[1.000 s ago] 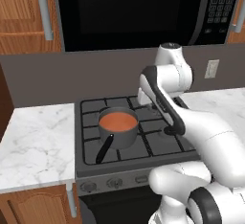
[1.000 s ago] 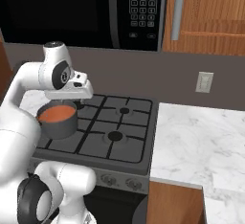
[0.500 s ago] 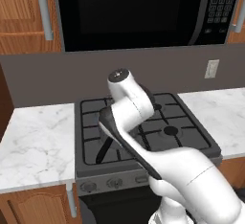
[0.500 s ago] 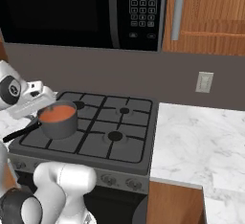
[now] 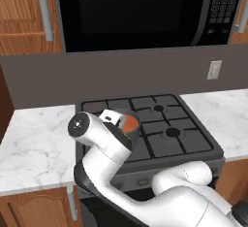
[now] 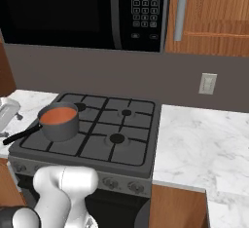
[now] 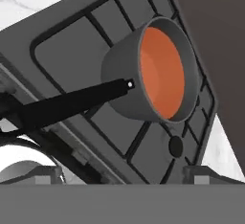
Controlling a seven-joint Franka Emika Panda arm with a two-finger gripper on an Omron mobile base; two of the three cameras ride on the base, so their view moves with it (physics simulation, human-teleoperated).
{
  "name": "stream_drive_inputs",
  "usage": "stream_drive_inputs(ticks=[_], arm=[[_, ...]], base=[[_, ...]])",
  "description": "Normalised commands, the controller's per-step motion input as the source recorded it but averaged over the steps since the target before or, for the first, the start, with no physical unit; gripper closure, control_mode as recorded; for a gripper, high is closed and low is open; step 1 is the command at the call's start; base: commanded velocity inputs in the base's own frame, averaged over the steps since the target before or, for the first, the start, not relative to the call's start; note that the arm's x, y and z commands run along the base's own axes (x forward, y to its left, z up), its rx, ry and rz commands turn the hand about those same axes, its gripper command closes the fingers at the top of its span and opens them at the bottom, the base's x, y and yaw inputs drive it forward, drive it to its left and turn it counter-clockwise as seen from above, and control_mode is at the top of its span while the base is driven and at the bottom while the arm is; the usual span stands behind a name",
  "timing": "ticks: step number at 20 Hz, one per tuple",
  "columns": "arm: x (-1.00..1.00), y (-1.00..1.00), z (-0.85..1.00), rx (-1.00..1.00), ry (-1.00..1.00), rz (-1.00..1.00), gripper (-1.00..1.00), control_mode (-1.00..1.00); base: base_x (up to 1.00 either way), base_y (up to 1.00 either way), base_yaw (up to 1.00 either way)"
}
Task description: Wait until the marinara sauce is simmered to a deep red color and then turn off the stove.
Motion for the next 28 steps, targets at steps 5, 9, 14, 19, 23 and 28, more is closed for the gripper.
stream_drive_inputs(ticks=[5,9,14,19,23,28], arm=[[-0.36,0.28,-0.47,-0.23,-0.05,0.34,-1.0,-1.0],[0.0,0.03,-0.71,-0.17,-0.02,0.12,-1.0,-1.0],[0.0,0.12,-0.75,-0.2,0.06,0.16,-1.0,-1.0],[0.0,0.26,-0.45,-0.23,0.08,0.26,-1.0,-1.0],[0.01,0.17,-0.36,-0.23,0.06,0.3,-1.0,-1.0],[-0.08,0.19,-0.24,-0.22,-0.03,0.23,-1.0,-1.0]], base=[[0.0,0.0,0.0],[0.0,0.0,0.0],[0.0,0.0,0.0],[0.0,0.0,0.0],[0.0,0.0,0.0],[0.0,0.0,0.0]])
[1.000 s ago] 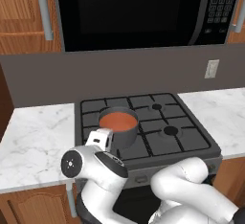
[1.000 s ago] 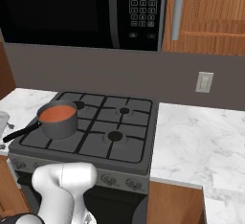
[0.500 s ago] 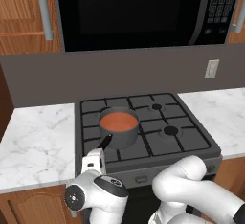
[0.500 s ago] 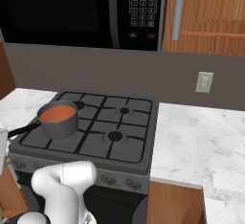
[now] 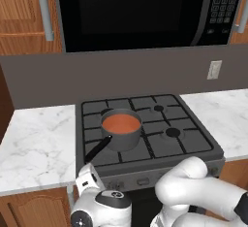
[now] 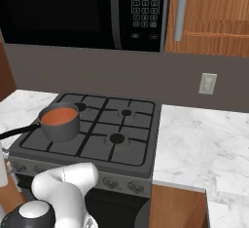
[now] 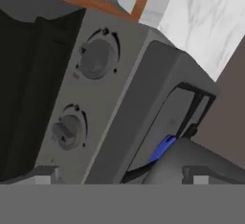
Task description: Wait until the marinara sauce is simmered to a deep red color and then turn off the stove.
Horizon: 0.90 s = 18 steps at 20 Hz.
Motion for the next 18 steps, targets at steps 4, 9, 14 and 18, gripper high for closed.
stream_drive_inputs(ticks=[4,9,14,18], arm=[[-0.21,0.0,-0.12,-0.14,-0.08,0.13,-1.0,-1.0],[-0.1,0.0,-0.18,-0.13,-0.02,0.1,-1.0,-1.0],[0.0,0.0,-0.13,-0.08,-0.05,0.08,-1.0,-1.0],[0.0,0.02,-0.12,-0.07,-0.02,0.04,-1.0,-1.0]], base=[[0.0,0.0,0.0],[0.0,0.0,0.0],[0.0,0.0,0.0],[0.0,0.0,0.0]])
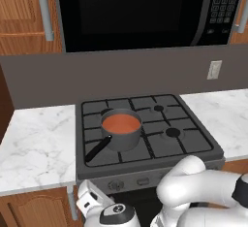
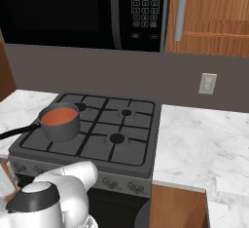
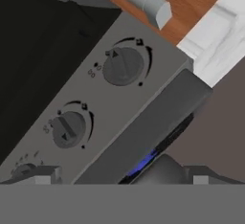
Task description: Wait until the marinara sauce is simmered to a deep red color and then turn off the stove.
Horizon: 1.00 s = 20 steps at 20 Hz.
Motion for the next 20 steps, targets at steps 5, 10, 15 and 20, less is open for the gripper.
stream_drive_inputs(ticks=[5,10,15,20], arm=[[0.0,0.1,-0.14,-0.06,-0.02,0.0,-1.0,-1.0],[0.0,0.03,-0.1,-0.01,-0.03,0.0,-1.0,-1.0],[0.0,0.05,0.0,0.0,-0.03,0.0,-1.0,-1.0],[0.04,0.01,0.0,0.0,-0.07,0.0,-1.0,-1.0]], base=[[0.0,0.0,0.0],[0.0,0.0,0.0],[0.0,0.0,0.0],[0.0,0.0,0.0]])
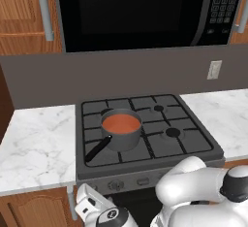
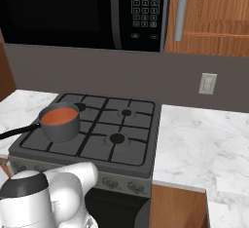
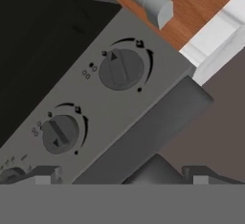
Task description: Wait until the marinara sauce is simmered to a deep red color and then turn off the stove.
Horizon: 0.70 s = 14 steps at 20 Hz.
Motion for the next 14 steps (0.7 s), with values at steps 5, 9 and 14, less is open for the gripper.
stream_drive_inputs(ticks=[5,9,14], arm=[[0.09,0.0,-0.02,0.0,-0.08,0.01,-1.0,-1.0],[0.14,0.0,-0.08,0.0,-0.07,0.02,-1.0,-1.0],[0.13,0.03,-0.09,0.0,-0.04,0.02,-1.0,-1.0]], base=[[0.0,0.0,0.0],[0.0,0.0,0.0],[0.0,0.0,0.0]])
